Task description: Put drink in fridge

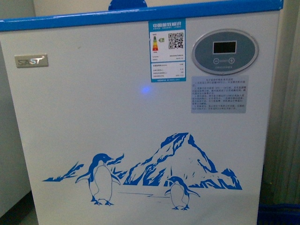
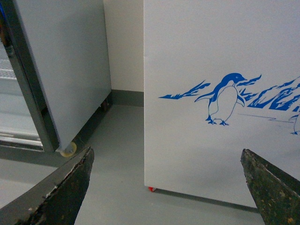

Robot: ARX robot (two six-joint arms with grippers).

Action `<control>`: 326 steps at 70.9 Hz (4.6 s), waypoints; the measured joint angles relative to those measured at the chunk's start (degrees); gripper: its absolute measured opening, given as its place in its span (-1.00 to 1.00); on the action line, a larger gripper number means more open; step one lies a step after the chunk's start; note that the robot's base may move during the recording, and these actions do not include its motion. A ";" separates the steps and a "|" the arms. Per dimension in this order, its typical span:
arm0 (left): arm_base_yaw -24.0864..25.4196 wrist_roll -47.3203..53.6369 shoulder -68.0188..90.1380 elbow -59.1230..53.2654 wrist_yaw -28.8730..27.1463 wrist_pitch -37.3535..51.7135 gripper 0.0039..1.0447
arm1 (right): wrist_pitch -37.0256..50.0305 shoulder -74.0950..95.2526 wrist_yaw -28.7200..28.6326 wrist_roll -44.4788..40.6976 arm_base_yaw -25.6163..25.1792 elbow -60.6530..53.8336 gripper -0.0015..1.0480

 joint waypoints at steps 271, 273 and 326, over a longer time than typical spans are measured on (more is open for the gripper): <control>0.00 0.00 0.00 0.00 0.02 0.00 0.85 | -8.63 23.56 1.53 13.97 1.42 33.38 -0.22; 0.00 0.00 0.00 0.00 0.02 0.00 0.85 | -8.07 23.15 2.25 13.99 1.42 32.98 -0.22; 0.00 0.00 0.00 0.00 0.02 0.00 0.85 | -5.25 21.44 5.99 13.22 2.36 29.94 -0.22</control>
